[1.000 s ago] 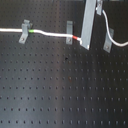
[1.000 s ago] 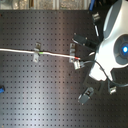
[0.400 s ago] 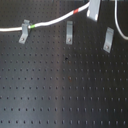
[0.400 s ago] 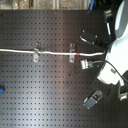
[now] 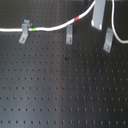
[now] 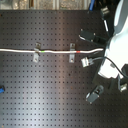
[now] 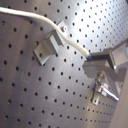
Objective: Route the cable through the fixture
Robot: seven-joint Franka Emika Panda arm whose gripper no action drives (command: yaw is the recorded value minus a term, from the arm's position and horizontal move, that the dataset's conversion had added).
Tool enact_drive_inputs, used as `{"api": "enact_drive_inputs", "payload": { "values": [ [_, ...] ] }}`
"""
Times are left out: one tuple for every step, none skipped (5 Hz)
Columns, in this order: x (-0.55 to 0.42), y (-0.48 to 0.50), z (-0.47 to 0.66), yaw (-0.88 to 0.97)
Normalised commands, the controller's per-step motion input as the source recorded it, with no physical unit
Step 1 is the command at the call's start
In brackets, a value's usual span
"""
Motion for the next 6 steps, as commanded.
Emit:
{"api": "enact_drive_inputs", "payload": {
  "values": [
    [-0.025, 0.237, 0.56, -0.02],
    [-0.012, 0.105, 0.17, 0.0],
    [-0.023, 0.012, 0.06, 0.0],
    [0.026, 0.054, -0.02, 0.0],
    [0.022, -0.029, -0.49, 0.0],
    [0.129, -0.062, 0.15, 0.0]
  ]
}}
